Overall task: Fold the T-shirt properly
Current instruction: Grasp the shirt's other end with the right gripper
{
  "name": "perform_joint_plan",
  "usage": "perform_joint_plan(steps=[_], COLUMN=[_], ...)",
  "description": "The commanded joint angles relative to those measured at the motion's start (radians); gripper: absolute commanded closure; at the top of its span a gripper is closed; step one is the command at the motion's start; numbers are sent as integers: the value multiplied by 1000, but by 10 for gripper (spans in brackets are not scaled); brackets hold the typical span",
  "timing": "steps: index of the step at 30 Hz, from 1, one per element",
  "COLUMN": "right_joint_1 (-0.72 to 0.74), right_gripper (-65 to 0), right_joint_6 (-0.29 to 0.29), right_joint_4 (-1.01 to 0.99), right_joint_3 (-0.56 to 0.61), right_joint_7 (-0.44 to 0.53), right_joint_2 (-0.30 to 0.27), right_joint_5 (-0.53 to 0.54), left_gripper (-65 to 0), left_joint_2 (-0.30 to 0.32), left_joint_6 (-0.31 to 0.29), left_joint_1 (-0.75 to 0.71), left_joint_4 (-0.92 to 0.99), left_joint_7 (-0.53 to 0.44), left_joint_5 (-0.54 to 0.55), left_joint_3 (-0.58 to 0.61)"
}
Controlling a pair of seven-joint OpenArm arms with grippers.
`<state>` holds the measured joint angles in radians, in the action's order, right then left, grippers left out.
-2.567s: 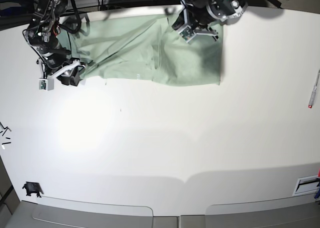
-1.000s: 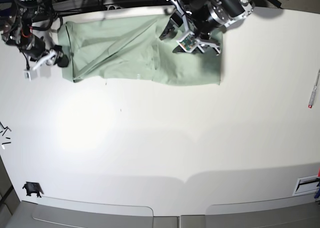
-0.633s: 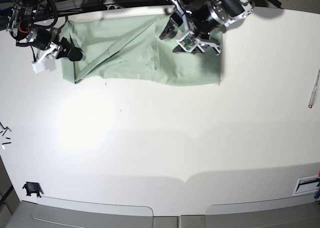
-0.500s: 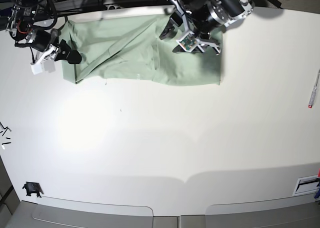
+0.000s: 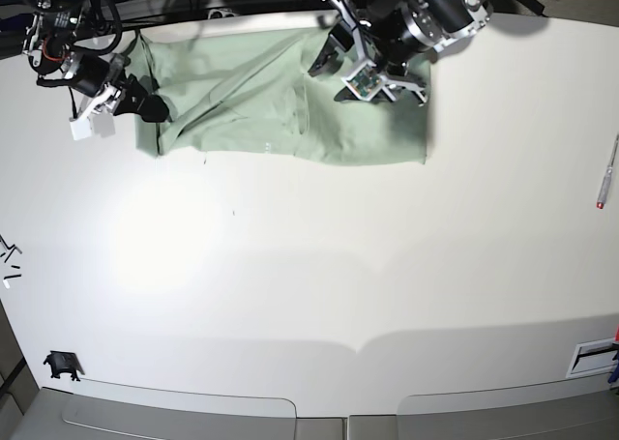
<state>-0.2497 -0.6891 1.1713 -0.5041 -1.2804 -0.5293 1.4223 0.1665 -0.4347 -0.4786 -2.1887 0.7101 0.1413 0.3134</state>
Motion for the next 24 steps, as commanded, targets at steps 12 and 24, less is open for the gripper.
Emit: perform_joint_plan(steps=[12,24], right_joint_1=[112,130], right_gripper=[0,0], right_joint_6=[-9,-9], right_joint_4=[11,44], right_joint_3=[-5,-5], right_joint_7=[-40,-116], right_joint_2=[-22,-16], right_joint_5=[21,61], left_gripper=[-199,0], left_joint_2=[-2,94], left_joint_6=[114,402], left_joint_1=[-3,-46], left_joint_4=[-20,-18], left_joint_7=[50,120], left_joint_5=[-137,-376], left_joint_3=[0,0])
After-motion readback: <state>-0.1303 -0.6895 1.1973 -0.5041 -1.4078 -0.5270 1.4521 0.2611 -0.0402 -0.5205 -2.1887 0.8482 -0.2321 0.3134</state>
